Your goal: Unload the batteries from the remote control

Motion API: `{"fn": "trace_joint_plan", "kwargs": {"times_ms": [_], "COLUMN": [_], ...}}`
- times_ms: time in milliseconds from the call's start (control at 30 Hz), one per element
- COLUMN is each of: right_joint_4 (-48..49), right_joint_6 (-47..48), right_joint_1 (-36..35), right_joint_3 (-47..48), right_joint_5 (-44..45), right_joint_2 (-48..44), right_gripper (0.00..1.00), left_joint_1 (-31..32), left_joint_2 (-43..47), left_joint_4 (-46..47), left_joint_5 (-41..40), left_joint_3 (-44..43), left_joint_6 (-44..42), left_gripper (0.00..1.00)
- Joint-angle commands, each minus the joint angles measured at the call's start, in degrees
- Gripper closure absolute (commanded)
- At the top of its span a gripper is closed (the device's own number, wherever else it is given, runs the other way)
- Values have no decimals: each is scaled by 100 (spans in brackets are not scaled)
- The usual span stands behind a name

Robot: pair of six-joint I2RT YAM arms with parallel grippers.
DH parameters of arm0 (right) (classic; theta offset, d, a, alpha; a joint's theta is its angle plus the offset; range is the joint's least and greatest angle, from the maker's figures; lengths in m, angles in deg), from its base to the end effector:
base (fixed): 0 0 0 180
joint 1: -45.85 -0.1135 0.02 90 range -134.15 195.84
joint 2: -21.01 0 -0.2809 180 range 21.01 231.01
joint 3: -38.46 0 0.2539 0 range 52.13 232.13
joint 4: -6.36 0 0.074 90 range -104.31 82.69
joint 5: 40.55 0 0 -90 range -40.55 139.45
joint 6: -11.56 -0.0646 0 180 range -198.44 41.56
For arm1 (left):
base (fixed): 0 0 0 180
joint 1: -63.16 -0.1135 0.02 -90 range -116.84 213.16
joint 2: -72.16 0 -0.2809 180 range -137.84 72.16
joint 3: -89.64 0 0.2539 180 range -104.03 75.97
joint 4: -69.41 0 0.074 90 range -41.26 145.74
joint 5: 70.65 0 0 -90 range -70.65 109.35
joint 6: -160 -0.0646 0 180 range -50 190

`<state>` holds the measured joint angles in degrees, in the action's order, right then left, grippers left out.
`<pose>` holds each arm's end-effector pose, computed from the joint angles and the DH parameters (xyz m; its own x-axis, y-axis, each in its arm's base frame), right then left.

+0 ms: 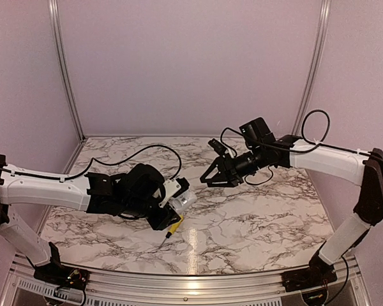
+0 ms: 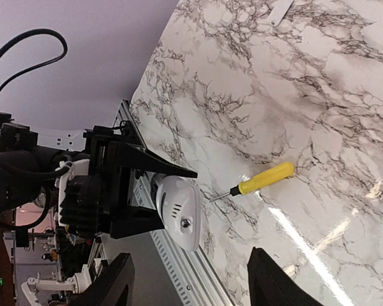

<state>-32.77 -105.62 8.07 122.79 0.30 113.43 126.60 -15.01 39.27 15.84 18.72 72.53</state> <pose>0.2563 0.2605 0.2731 -0.8846 -0.3076 -0.3506 -0.4527 0.3853 0.8041 0.1580 -0.3072 0.2227 -0.3620 0.6256 -0.6910 0.8588 0.5122 0.0138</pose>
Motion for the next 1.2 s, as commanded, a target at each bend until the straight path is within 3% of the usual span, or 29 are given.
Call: {"fn": "trace_joint_plan", "kwargs": {"times_ms": [0,300,533,833,1167], "right_joint_4": [-136,-52,93,-33,-13], "right_joint_6": [-141,-698,-1052,-1260,-1470], "right_joint_1": [403,763,763,757,762], "right_joint_3": [-303,-840,-1097,-1231,-1518], "right_joint_5": [798,1904,2194,2537,2657], "right_joint_2": [-477,-1043,-1320,-1672,-1958], "right_gripper": [40,40,40,40,40], "left_joint_1": [-3,-22,-271,-712,-1025], "left_joint_2": [343,227,-97,-449,-699], "left_joint_4": [321,92,-762,-1829,-1772], "left_joint_5": [-380,-1389,-1965,-1993,-1438], "left_joint_3": [264,61,-445,-605,-365], "left_joint_6": [964,2934,4526,6478,8650], "left_gripper": [70,69,70,79,82]}}
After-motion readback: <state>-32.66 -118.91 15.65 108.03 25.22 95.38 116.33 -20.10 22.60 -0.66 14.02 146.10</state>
